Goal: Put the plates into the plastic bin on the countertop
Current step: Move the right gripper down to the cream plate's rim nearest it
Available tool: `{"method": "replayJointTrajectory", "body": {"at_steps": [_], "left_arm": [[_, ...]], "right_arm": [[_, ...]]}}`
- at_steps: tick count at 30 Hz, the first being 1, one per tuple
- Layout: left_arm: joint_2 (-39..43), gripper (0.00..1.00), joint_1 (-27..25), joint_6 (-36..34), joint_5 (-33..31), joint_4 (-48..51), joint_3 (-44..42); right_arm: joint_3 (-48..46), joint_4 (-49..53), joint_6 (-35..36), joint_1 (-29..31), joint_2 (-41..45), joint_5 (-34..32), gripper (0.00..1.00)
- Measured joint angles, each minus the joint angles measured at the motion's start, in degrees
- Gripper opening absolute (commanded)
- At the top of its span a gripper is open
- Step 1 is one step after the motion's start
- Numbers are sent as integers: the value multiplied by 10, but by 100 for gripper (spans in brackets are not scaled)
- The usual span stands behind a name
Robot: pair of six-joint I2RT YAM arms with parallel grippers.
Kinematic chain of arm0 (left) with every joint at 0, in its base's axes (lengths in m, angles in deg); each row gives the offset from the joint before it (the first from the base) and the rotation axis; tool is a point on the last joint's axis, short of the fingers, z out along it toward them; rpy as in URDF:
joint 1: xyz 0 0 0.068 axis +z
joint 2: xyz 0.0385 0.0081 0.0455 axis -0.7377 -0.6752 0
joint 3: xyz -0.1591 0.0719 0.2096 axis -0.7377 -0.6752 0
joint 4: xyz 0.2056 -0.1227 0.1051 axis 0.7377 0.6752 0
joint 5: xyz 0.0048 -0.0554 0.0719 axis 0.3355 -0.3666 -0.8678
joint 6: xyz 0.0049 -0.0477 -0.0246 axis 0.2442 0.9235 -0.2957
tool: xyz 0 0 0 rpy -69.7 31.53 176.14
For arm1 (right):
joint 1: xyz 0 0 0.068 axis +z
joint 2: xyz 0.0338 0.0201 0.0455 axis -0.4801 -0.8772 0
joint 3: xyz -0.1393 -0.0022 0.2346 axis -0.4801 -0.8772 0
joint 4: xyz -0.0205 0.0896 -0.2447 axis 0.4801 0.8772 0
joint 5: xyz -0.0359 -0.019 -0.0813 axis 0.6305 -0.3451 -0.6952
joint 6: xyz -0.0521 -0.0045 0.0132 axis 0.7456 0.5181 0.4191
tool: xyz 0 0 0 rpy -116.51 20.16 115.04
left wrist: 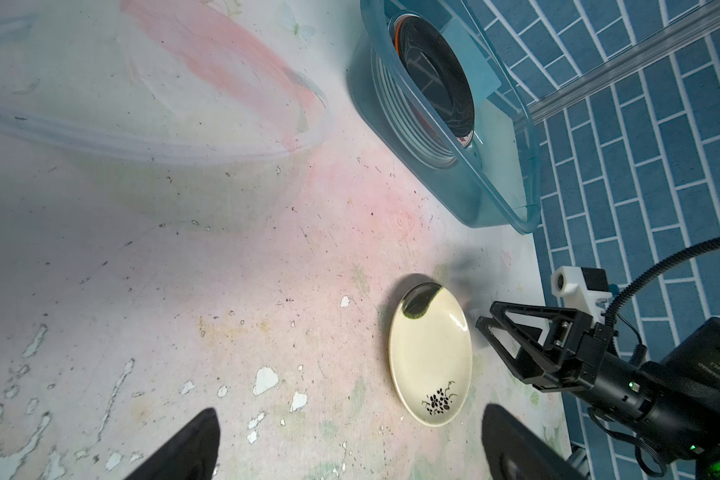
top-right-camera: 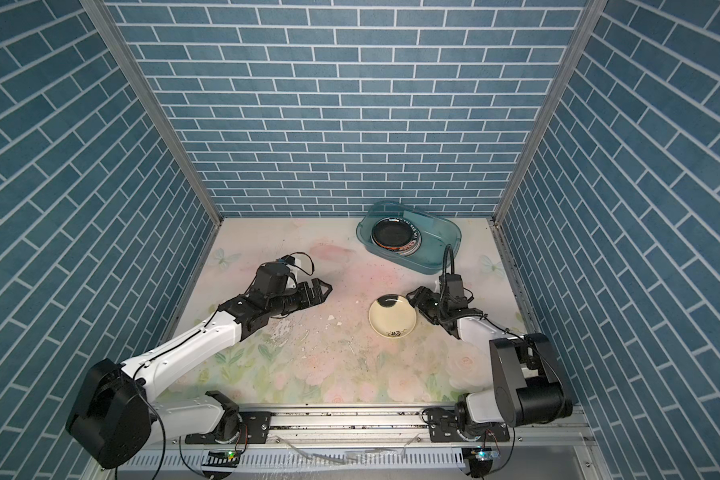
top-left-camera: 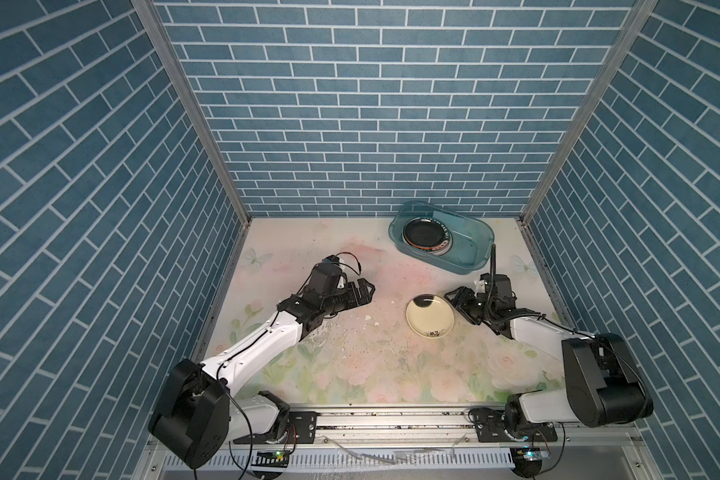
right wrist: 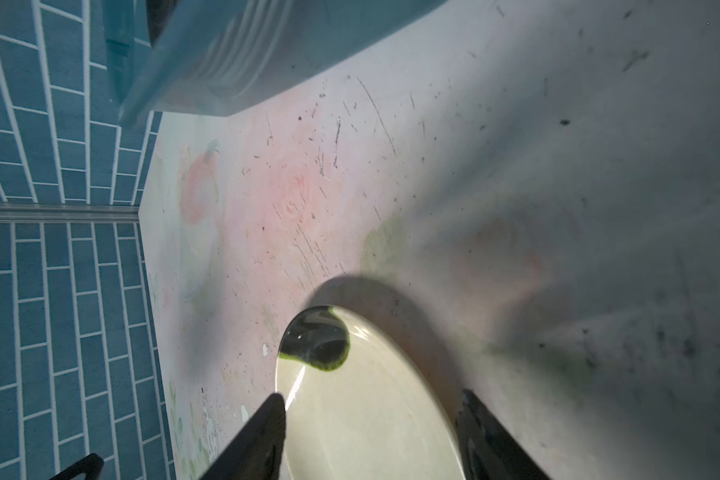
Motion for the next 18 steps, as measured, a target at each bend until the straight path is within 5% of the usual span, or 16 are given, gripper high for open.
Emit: {"method": "replayJointTrajectory", "body": {"at_steps": [6,14,18], "left_arm": [[-3,100,0,0,0,0,0],[-22,100,0,0,1,-2,6],[-27,99,0,0,1,-2,7]], "right_arm": [[2,13,2,9,-13,-5,63],[0,57,17,21,10,-17,43],[-12,64,20,28,34,-19,41]]}}
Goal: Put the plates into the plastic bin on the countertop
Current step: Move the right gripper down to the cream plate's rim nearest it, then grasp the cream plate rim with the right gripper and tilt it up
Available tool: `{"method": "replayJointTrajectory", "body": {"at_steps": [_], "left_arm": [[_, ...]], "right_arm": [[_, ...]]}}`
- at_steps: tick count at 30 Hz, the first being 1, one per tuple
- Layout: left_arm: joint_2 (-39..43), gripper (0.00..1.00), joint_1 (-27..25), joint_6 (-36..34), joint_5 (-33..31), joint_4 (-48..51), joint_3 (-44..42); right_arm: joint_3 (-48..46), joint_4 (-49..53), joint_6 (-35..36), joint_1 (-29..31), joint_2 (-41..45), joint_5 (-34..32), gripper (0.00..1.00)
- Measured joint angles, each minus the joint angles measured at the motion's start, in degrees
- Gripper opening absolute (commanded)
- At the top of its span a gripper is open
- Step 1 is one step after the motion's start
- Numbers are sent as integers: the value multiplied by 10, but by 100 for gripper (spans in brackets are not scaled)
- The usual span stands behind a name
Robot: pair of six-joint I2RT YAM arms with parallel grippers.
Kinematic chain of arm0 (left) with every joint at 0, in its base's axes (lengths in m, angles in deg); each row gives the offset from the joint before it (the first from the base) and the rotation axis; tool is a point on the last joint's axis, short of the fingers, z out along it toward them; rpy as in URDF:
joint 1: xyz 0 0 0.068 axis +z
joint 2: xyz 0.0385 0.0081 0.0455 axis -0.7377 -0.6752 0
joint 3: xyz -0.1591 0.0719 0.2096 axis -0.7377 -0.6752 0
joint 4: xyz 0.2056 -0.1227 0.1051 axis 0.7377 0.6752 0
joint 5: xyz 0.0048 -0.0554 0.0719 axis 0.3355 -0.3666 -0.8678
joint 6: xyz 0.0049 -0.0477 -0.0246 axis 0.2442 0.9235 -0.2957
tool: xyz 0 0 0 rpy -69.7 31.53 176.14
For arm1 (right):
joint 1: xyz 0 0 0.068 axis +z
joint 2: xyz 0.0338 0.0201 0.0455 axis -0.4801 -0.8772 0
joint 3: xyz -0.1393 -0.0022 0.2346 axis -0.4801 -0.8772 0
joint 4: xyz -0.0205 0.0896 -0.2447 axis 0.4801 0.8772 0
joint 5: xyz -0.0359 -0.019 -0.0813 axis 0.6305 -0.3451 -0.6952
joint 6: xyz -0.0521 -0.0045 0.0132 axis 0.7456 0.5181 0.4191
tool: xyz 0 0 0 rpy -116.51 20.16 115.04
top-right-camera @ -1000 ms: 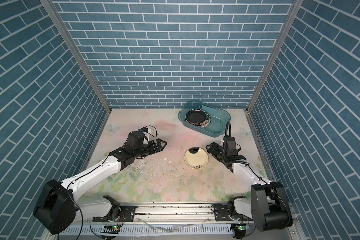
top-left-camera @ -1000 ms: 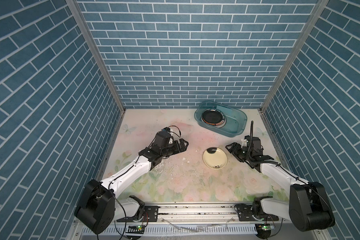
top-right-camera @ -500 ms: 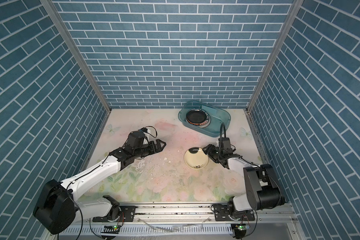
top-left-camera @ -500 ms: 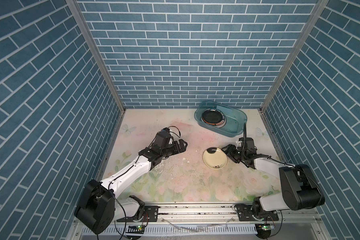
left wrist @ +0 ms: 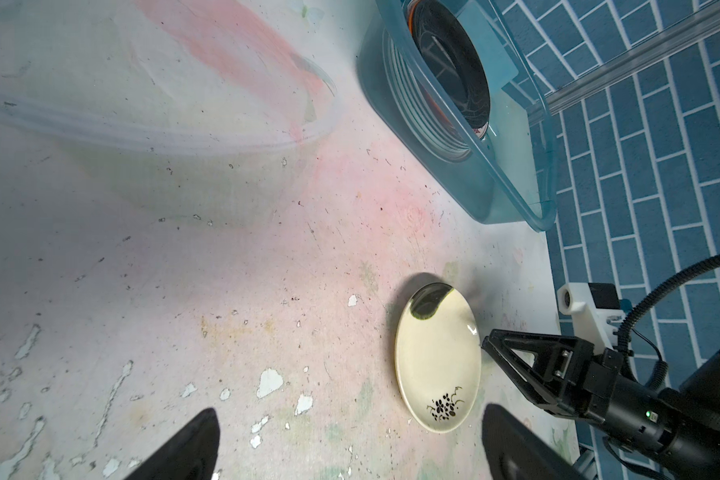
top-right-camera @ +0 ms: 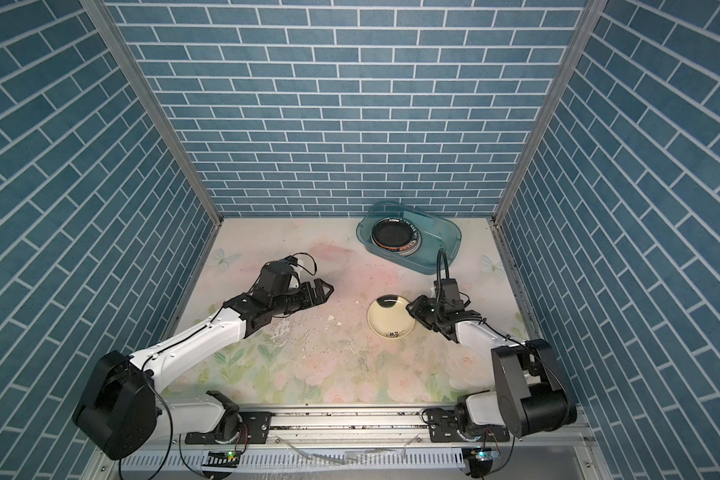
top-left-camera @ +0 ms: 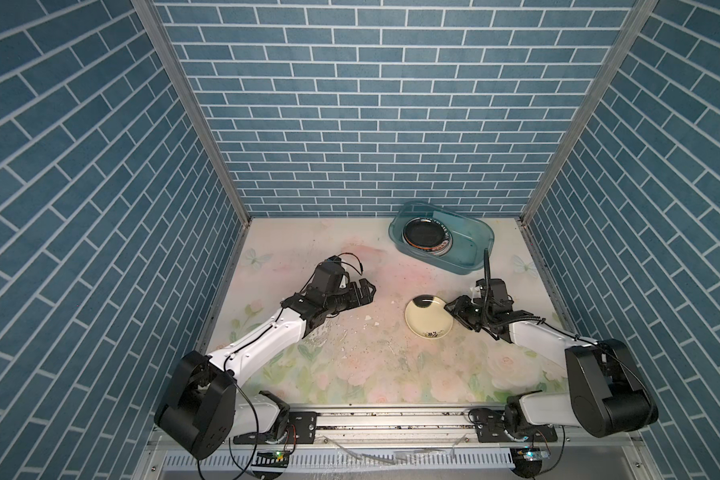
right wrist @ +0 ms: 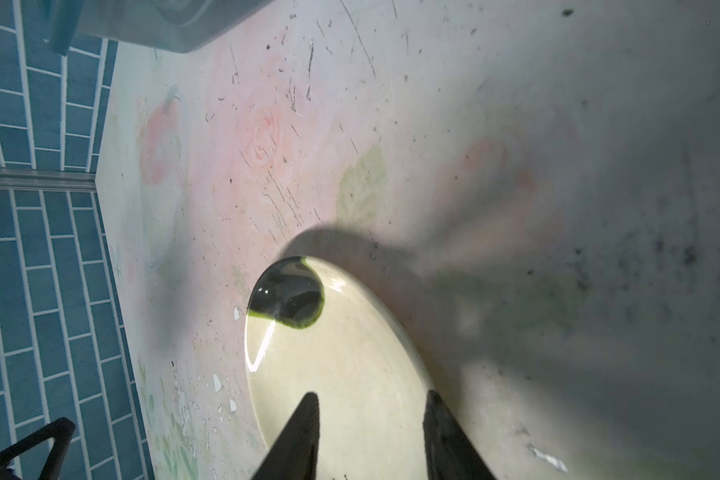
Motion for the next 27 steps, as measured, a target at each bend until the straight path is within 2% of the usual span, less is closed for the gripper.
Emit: {"method": "replayJointTrajectory", "body": {"at_steps": [17,27], "left_arm": [[0,100,0,0,0,-1,0],[0,100,0,0,0,-5,0]], "right_arm": [[-16,68,2,11,60,-35,37],[-46,2,-5,12,9,-19,32]]}}
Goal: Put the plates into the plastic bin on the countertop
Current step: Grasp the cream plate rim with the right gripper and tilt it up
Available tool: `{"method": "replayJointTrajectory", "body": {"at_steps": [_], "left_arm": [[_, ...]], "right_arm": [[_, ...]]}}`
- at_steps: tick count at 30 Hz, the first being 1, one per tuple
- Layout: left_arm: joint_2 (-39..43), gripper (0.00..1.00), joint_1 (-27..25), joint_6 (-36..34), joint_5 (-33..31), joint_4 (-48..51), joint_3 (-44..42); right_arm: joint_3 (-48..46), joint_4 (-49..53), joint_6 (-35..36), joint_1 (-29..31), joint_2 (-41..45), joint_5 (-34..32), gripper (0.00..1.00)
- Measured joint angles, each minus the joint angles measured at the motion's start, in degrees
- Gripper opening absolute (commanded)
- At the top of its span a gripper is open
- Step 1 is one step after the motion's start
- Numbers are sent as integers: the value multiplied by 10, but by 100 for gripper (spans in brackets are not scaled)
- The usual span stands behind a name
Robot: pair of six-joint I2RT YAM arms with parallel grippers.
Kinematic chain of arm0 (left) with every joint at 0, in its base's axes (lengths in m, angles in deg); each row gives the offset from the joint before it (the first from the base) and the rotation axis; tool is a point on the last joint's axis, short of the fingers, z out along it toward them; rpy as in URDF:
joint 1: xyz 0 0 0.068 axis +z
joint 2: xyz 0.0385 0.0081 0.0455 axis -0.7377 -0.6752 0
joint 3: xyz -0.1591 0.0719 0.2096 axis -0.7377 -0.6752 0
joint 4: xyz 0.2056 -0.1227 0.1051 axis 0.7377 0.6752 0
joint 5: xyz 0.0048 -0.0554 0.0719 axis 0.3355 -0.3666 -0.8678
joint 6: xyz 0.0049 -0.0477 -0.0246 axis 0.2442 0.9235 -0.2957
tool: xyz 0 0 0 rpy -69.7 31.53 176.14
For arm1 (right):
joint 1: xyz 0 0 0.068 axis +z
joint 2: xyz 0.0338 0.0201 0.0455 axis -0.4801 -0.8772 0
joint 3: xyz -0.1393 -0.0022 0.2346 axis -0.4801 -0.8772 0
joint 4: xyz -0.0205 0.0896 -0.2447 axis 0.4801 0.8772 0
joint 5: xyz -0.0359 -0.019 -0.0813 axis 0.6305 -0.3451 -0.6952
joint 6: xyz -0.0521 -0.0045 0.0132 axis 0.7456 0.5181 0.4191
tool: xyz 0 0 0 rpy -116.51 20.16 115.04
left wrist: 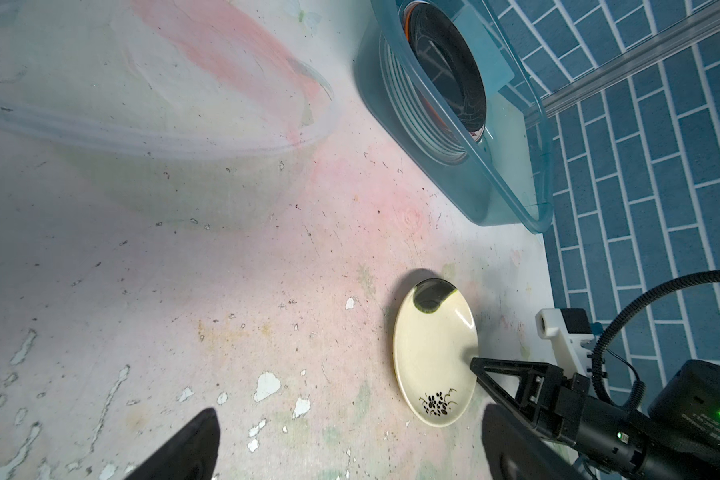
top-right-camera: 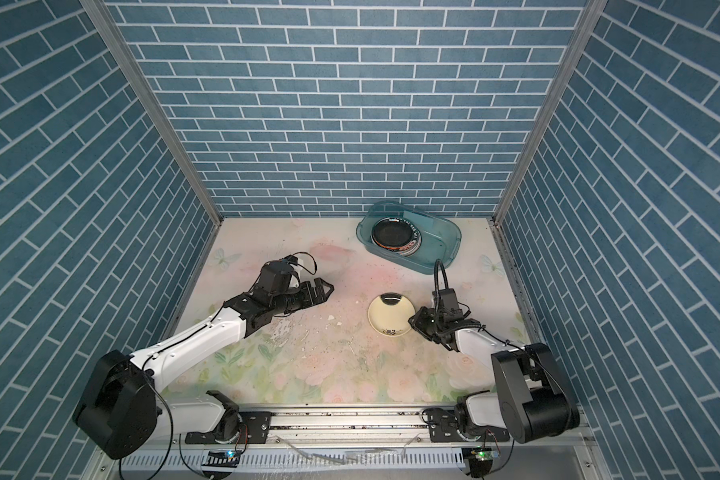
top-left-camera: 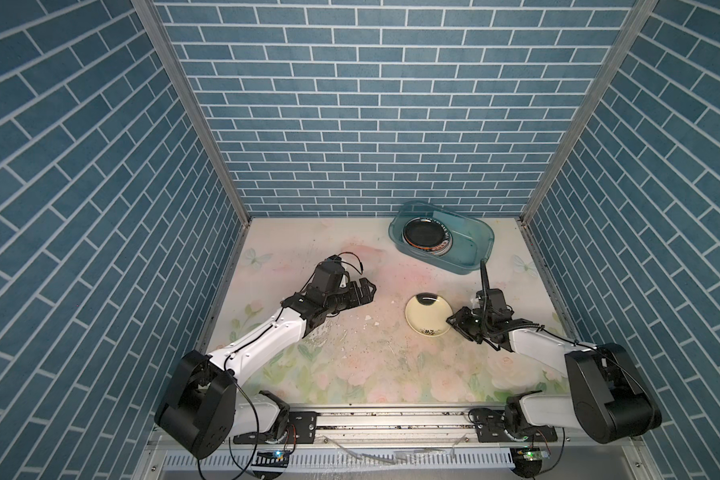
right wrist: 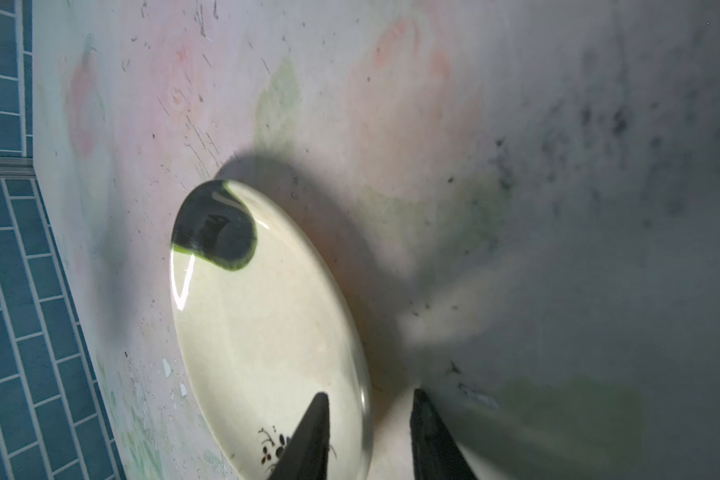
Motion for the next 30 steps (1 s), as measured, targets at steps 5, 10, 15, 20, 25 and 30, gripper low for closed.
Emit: {"method": "replayJointTrajectory", "body": {"at_steps": [5,10,15,20,25,30], "left_arm": [[0,100,0,0,0,0,0],[-3,100,0,0,0,-2,0],[-20,100,2,-3,4,-4,1],[-28,100,3,-8,7,-3,4],[-22,100,3,-11,6,-3,5],[-20,100,5,-12,1,-5,5]], "right_arm": [[-6,-39,-9,0,-18,2,17],[-10,-71,-24,0,-25,9,0],[-10,-76,-30,1,-27,10,0],[-10,-50,-30,1,0,-1,0],[-10,-3,-30,1,51,-16,0],[14,49,-32,2,95,-20,0]]}}
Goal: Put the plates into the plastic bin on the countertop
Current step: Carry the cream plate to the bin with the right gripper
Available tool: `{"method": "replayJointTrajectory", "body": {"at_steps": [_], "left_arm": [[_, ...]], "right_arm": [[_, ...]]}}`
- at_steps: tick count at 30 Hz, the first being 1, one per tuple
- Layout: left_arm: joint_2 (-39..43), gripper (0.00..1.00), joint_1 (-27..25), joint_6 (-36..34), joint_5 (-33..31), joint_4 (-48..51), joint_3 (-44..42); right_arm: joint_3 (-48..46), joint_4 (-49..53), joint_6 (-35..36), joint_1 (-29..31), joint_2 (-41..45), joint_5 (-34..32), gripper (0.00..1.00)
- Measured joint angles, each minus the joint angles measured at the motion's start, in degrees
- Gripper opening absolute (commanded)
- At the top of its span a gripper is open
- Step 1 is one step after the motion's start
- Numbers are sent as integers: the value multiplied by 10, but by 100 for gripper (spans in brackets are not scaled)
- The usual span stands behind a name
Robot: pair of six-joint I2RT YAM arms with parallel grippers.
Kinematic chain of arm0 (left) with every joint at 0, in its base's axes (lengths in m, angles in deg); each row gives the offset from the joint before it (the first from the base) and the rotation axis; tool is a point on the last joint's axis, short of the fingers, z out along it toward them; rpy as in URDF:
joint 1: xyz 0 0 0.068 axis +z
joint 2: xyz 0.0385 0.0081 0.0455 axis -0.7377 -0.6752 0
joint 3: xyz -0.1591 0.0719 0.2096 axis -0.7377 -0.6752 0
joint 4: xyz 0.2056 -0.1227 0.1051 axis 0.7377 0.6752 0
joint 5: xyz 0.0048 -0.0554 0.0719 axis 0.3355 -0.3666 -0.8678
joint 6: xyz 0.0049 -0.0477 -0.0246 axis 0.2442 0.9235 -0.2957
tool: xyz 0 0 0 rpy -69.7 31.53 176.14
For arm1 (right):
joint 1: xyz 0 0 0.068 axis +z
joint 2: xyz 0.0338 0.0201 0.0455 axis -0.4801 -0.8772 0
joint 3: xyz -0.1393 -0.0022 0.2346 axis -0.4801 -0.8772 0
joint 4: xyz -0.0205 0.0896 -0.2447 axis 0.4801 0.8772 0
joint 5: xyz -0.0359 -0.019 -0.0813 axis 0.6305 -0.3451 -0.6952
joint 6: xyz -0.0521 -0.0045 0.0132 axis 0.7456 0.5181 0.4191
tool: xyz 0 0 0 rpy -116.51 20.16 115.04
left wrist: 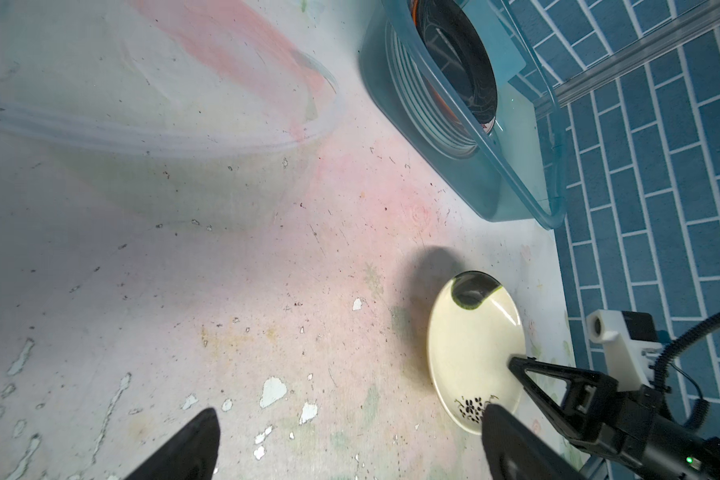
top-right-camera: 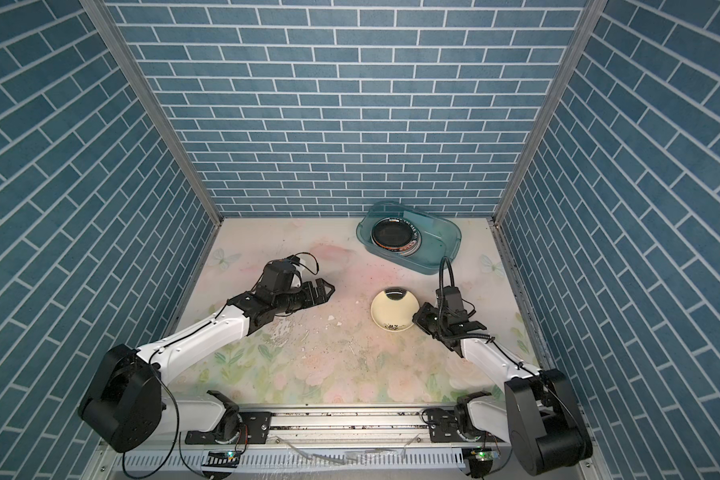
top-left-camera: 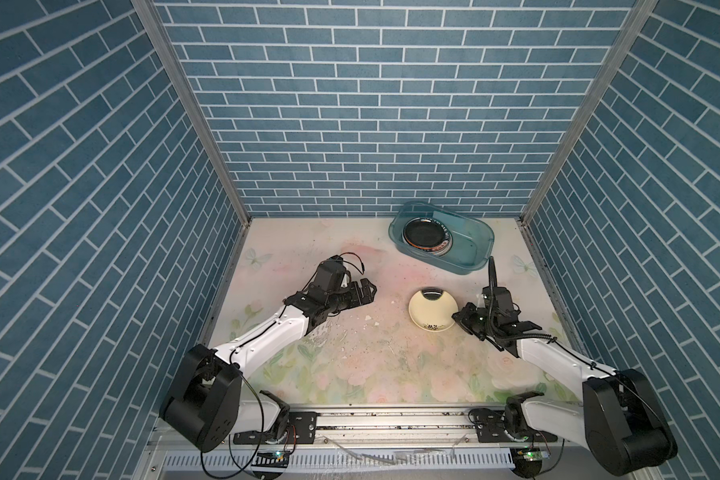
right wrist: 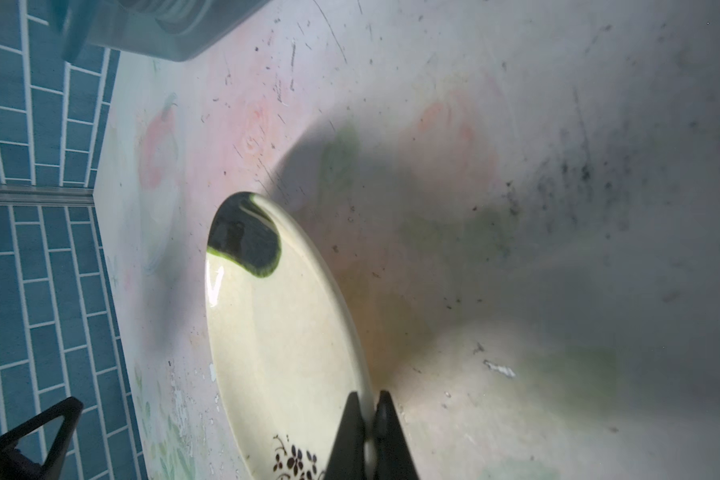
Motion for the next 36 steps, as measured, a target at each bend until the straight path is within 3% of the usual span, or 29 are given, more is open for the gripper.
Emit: {"method": "replayJointTrajectory", "body": {"at_steps": [5,11,17,27,36], "left_arm": [[1,100,8,0,-3,-28,-7],[31,99,15,-7,30,-140,-58],[68,100,14,-26,65,-226,-74],[89,100,14,-42,72,-269,-104],[96,100,14,-52,70,-269,-104]], "right_arm": [[91,63,7,0,17,-16,0],[242,137,54,-1,-18,-55,0],[396,185,99,-11,-138,-71,0],[652,217,128,-33,-371,-103,0],[789,231,118,-44,-531,-106,0]]}}
